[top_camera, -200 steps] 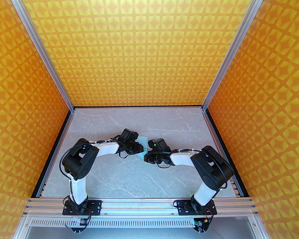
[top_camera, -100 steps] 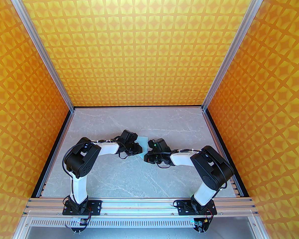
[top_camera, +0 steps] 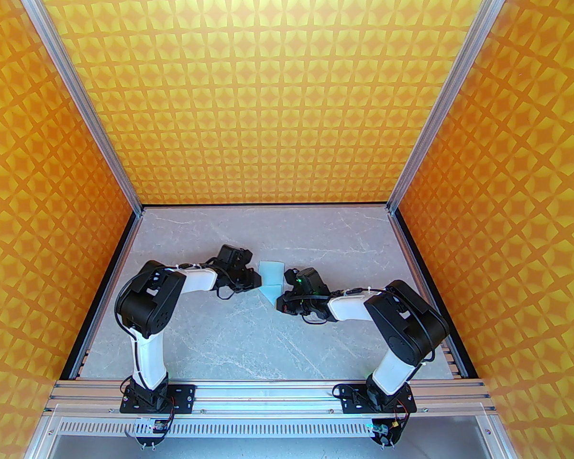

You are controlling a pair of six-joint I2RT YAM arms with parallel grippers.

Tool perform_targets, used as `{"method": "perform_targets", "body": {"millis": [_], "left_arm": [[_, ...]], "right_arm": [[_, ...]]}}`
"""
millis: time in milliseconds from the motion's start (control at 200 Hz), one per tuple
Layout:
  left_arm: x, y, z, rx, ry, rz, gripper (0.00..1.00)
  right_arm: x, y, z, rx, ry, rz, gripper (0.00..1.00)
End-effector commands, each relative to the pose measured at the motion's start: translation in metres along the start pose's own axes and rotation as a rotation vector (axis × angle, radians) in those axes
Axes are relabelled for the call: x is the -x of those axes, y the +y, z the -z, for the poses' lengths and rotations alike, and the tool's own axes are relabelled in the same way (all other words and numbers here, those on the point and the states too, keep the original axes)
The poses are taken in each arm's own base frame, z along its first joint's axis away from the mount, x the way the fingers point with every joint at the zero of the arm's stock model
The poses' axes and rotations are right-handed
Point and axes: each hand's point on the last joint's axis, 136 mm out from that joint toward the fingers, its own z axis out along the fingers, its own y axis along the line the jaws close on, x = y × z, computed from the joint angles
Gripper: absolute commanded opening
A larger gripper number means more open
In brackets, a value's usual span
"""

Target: Fold a paper plane with a square sheet of paper (fold left side to right side)

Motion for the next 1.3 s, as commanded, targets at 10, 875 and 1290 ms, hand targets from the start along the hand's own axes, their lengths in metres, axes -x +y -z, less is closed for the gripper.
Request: {"method": "perform_targets", "body": {"millis": [10,875,1290], "left_arm": [[0.005,0.047,0.005,0.141,-0.008,0.032,0.14],[-0.02,-0.016,-0.025,0.053,0.051,-0.031,0.13],[-0.028,-0.009,-0.027,0.079,0.077,0.0,0.13]], "right_arm": [[-0.048,-0.048,-0.002,-0.163,0.131,-0.108,0.0],[-0.031,-0.031,0.003,-0.145,0.114,-0.075,0.0],[0.019,0.02,0.003,-0.062,0.073,-0.011,0.0]]}}
